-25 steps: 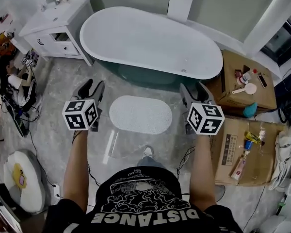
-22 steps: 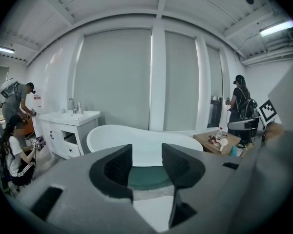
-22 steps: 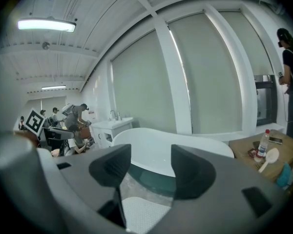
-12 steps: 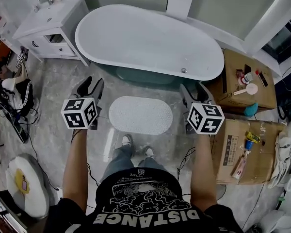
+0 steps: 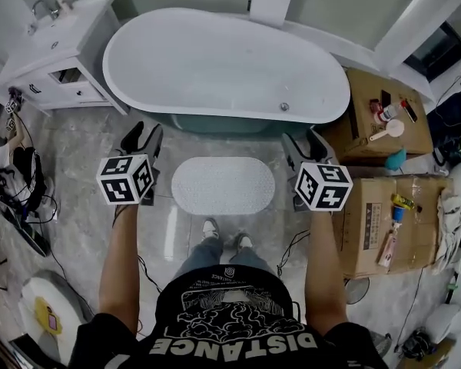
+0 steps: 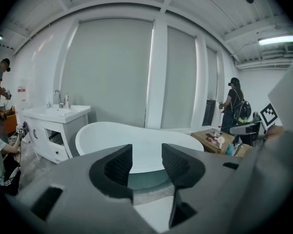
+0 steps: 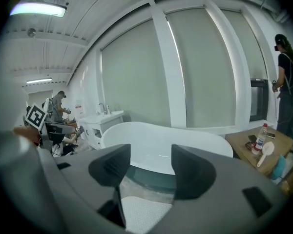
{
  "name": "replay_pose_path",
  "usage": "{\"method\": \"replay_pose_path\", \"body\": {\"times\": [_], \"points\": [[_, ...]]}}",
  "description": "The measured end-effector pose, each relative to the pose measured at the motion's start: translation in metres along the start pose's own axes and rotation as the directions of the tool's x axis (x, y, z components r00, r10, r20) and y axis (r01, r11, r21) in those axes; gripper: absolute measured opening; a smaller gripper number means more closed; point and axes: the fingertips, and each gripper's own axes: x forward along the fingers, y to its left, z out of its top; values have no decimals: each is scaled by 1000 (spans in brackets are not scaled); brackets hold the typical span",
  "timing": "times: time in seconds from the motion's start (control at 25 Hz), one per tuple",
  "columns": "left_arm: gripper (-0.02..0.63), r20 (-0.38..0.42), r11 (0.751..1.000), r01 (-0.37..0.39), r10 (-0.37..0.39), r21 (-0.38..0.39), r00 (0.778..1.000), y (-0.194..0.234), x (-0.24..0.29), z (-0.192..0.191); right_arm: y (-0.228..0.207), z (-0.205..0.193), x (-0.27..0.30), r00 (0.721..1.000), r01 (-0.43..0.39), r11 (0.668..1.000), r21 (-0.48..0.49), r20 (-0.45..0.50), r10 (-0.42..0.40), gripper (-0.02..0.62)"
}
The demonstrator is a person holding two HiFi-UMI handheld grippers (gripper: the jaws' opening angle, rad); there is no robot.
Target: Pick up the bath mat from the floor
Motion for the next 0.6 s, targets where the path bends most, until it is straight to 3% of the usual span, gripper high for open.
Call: {"method": "replay_pose_path", "body": {"times": [0.2, 0.6], "points": [[206, -34, 999, 29, -30, -28, 999, 29, 20, -20, 9, -22, 22, 997, 36, 999, 3, -62, -35, 276], [222, -154, 997, 57, -65, -56, 986, 66, 60, -99, 10, -97, 56, 975, 75, 997, 3, -208, -72, 278]]}}
